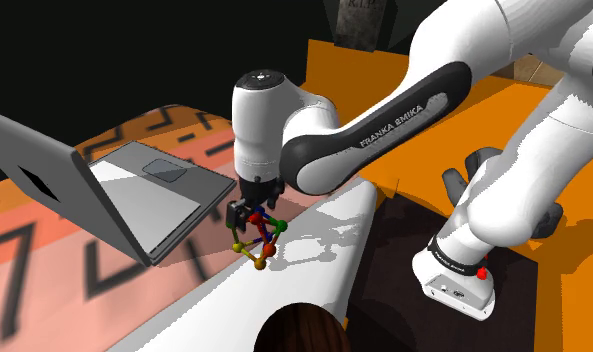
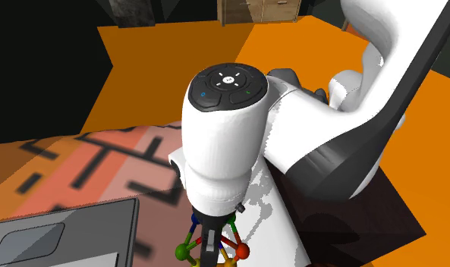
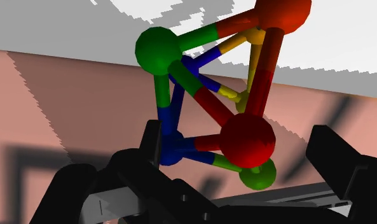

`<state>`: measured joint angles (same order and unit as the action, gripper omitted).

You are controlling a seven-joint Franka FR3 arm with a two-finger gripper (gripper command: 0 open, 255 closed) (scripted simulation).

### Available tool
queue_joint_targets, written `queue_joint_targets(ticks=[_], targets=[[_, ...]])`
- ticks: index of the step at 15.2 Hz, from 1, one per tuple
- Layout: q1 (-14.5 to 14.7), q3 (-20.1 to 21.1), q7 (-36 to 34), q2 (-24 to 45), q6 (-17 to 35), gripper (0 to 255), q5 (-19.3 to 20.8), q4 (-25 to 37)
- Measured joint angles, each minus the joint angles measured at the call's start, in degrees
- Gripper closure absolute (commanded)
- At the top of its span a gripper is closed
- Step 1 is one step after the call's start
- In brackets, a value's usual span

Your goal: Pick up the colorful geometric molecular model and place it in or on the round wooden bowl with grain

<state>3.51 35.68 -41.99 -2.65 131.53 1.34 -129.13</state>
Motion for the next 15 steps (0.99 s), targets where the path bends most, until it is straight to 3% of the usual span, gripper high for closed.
queue_joint_targets(ticks=[8, 9, 15], targets=[[-0.05, 0.05, -0.51, 0.93, 1.39, 0, 0.77, -0.62], [-0.05, 0.05, -0.51, 0.93, 1.39, 255, 0.77, -0.62], [-0.07, 0.03, -0.52, 0.94, 1.4, 255, 0.79, -0.6]])
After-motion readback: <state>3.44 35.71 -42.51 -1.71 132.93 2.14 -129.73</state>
